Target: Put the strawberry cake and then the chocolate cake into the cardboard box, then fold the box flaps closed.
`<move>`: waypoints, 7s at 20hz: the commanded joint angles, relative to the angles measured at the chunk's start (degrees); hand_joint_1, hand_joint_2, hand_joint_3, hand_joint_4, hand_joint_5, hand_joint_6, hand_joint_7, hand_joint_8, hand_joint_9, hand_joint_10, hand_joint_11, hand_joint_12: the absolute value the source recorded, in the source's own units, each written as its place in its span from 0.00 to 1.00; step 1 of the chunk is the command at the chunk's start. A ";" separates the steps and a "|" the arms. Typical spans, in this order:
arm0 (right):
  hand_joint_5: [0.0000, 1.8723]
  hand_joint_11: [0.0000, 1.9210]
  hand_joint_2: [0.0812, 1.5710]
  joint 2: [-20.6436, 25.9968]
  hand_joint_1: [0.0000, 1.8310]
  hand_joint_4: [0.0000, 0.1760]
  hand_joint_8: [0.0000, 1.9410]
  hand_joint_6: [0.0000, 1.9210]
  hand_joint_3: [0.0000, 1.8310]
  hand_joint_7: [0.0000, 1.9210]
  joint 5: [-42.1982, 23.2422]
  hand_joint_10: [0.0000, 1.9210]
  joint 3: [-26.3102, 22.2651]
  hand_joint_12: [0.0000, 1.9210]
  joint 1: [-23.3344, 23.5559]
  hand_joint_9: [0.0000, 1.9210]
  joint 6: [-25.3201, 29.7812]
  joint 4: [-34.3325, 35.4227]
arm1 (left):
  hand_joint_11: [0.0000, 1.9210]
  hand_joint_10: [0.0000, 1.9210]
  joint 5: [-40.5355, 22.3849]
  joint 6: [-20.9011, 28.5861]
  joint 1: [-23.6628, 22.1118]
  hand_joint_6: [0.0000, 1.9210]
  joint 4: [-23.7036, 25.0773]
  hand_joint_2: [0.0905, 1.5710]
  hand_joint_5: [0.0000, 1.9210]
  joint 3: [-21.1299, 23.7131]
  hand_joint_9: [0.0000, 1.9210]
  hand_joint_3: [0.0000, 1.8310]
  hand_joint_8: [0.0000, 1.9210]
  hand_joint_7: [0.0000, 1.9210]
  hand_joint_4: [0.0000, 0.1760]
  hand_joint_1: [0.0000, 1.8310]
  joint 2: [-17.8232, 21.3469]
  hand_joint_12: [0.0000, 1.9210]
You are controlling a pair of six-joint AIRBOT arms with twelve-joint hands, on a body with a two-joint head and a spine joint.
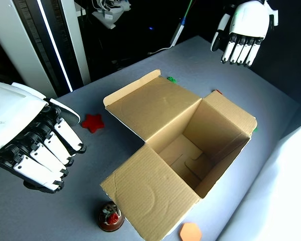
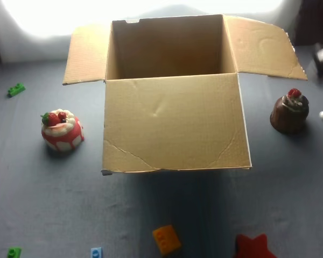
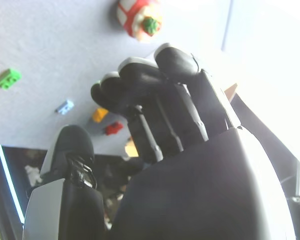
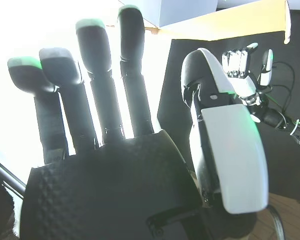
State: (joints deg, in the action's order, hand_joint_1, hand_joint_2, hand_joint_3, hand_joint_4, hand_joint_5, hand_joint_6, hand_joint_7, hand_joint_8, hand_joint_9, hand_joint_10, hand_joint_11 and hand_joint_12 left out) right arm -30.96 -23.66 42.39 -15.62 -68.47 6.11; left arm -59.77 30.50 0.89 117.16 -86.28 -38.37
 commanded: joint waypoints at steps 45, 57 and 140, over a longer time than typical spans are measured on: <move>0.00 0.00 0.61 0.69 0.54 0.21 0.00 0.00 0.00 0.00 -5.73 0.00 0.04 0.00 4.51 0.00 0.35 1.08 | 0.00 0.00 8.46 -8.57 20.55 0.00 -27.53 0.55 0.02 -12.96 0.03 0.00 0.00 0.01 0.28 0.53 -22.52 0.25; 0.00 0.00 0.59 0.75 0.60 0.15 0.00 0.00 0.00 0.00 -5.73 0.01 0.05 0.00 4.55 0.01 0.29 1.09 | 0.00 0.01 9.14 -9.00 22.42 0.01 -27.52 0.52 0.04 -20.79 0.03 0.00 0.00 0.01 0.26 0.67 -30.32 0.22; 0.02 0.00 0.61 0.97 0.54 0.06 0.00 0.00 0.00 0.04 -5.37 0.00 0.02 0.28 4.59 0.05 0.12 1.08 | 0.13 0.96 -0.88 3.72 -16.86 0.88 6.93 0.88 0.19 -16.04 0.26 0.01 0.92 0.23 0.00 0.69 -30.18 1.00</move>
State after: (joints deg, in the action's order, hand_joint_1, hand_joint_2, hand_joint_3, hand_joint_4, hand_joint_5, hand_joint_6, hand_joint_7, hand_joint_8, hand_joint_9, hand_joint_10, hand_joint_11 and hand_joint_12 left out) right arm -30.79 -22.24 42.28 -12.05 -68.29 7.11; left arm -62.11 34.46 -15.03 128.01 -102.13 -69.34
